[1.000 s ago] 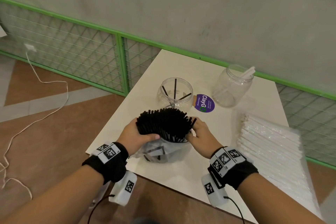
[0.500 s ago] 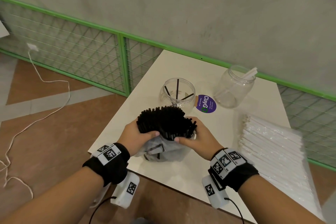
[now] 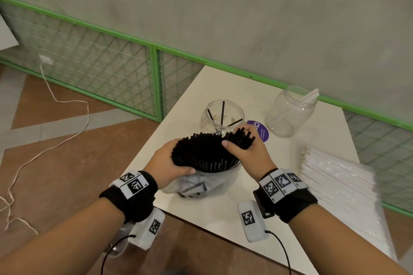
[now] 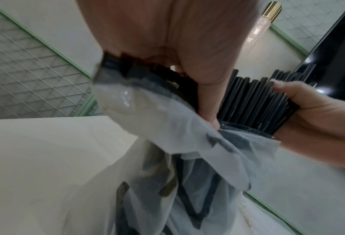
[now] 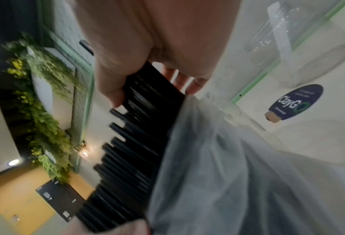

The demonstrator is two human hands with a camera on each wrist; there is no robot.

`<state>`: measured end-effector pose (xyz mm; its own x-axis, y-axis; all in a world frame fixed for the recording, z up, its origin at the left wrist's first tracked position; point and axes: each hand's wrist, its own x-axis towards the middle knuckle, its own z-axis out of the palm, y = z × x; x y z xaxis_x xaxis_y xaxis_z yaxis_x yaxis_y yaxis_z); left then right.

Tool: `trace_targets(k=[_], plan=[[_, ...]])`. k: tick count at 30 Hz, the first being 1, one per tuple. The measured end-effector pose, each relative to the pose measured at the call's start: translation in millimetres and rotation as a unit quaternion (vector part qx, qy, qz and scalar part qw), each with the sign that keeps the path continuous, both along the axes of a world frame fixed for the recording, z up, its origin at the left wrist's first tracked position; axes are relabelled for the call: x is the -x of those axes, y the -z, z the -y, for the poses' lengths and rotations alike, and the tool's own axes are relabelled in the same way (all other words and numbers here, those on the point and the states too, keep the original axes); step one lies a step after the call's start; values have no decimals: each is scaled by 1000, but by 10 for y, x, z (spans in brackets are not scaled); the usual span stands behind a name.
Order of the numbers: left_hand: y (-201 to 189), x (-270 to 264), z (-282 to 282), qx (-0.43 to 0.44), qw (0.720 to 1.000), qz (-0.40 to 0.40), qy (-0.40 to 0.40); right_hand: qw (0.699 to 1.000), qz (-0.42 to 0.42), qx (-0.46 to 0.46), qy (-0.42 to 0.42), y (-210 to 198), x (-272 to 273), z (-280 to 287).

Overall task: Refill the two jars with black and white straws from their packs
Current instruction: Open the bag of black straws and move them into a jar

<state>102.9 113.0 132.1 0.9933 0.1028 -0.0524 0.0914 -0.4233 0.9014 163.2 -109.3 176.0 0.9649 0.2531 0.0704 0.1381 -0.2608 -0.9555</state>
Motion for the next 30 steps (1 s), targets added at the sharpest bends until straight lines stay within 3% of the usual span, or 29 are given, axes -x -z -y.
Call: trace_targets(k=[18,21,30], plan=[[-44,-14,-122,-8,1000,-19,-6,988,81,-133,4,-942,85,-27],[-53,-19,-165,-12,1000,-19,-6,982,63,-179,6,-1005,55,-11],[-70,-26,-206,-12,1000,-19,2,976,82,-199,36,-1166,99,34]])
